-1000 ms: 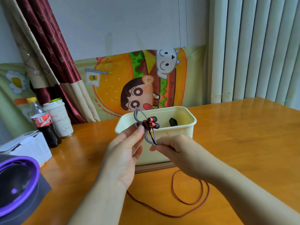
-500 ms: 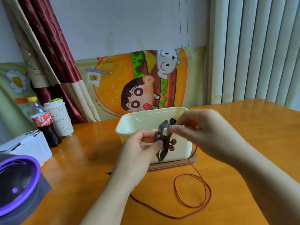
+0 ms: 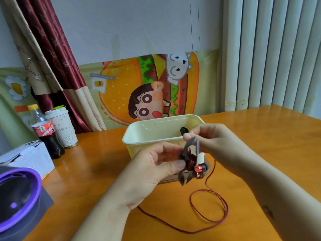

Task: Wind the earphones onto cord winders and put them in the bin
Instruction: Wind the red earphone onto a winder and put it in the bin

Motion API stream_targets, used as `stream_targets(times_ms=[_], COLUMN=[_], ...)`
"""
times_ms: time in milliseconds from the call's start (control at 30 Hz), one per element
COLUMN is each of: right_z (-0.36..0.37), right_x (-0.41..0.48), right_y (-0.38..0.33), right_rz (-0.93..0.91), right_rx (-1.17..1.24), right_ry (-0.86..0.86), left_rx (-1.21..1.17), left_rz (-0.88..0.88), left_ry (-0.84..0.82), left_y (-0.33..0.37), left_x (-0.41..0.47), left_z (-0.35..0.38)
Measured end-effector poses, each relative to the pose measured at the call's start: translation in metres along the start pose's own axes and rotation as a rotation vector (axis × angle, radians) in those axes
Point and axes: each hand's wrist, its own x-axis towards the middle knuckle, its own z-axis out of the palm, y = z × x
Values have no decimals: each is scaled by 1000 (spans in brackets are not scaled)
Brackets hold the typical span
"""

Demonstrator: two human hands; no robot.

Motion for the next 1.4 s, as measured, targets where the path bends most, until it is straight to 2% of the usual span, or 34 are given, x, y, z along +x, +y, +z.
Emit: stream_targets(times_ms=[67, 133, 233, 333, 600, 933, 1033, 1200, 1300, 1400], right_z=[15, 30, 40, 40, 35, 23, 20, 14, 13, 14], right_x=[0, -3, -4, -5, -14, -19, -17, -12, -12, -11], right_y=[6, 9, 10, 5, -15, -24, -25, -22, -22, -22], right_rz=[55, 101, 81, 34, -42, 74, 136, 264, 295, 224], right_rx=[159, 235, 52, -127, -459, -620, -557, -242, -102, -174], right_ry=[-86, -100, -42, -80, -248, -358, -406, -507, -548, -502], left_rx=[-167, -334, -484, -536, -378, -192, -179, -122, 77, 332], left_rz=[12, 12, 7, 21, 18, 13, 26, 76, 117, 132], left_ry=[43, 147, 291, 389, 566, 567, 559, 613, 661, 608], left_y=[-2, -4, -4, -6, -11, -20, -21, -25, -29, -28], left_x=[2, 6, 9, 11, 11, 10, 10, 11, 10, 8], left_z=[0, -1, -2, -2, -2, 8, 9, 9, 8, 10])
